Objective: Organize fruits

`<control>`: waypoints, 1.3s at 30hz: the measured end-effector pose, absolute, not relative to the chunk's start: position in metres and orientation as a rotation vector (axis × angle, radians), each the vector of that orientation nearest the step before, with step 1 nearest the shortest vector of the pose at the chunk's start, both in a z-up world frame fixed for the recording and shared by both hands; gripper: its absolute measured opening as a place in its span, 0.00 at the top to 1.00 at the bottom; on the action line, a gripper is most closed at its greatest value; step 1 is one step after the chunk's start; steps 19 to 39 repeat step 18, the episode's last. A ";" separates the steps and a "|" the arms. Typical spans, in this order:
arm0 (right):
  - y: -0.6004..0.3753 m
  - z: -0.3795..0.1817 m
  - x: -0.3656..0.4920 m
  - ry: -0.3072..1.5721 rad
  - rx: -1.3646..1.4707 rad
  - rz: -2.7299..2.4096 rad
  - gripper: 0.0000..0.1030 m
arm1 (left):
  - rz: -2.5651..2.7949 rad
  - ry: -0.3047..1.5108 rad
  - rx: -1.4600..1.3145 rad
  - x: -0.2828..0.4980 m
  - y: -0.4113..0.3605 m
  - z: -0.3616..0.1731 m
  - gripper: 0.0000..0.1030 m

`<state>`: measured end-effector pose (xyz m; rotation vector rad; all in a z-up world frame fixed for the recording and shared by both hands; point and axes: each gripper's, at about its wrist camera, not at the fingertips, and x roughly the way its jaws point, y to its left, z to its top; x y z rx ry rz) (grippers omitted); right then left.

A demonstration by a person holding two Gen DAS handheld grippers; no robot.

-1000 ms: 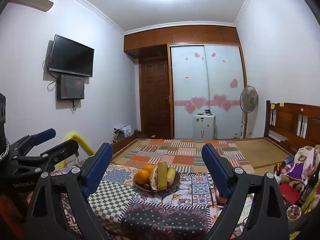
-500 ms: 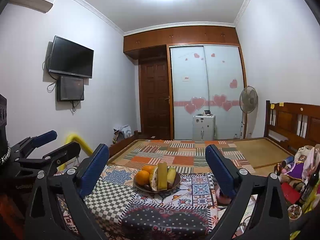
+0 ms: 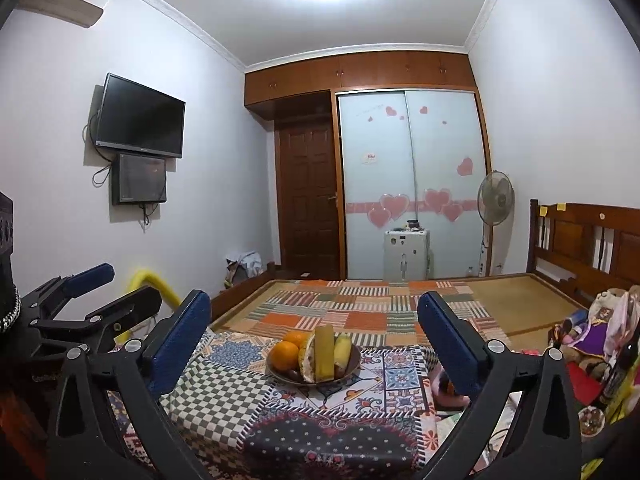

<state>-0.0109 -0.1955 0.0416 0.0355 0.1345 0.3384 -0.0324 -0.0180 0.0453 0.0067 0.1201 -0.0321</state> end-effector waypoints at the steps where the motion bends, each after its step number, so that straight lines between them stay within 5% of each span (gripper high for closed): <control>1: -0.196 0.042 -0.011 0.136 0.037 0.338 0.00 | -0.031 0.121 0.005 -0.032 -0.018 0.045 0.00; 39: -0.195 0.042 -0.009 0.141 0.040 0.340 0.00 | -0.046 0.129 -0.002 -0.032 -0.016 0.044 0.00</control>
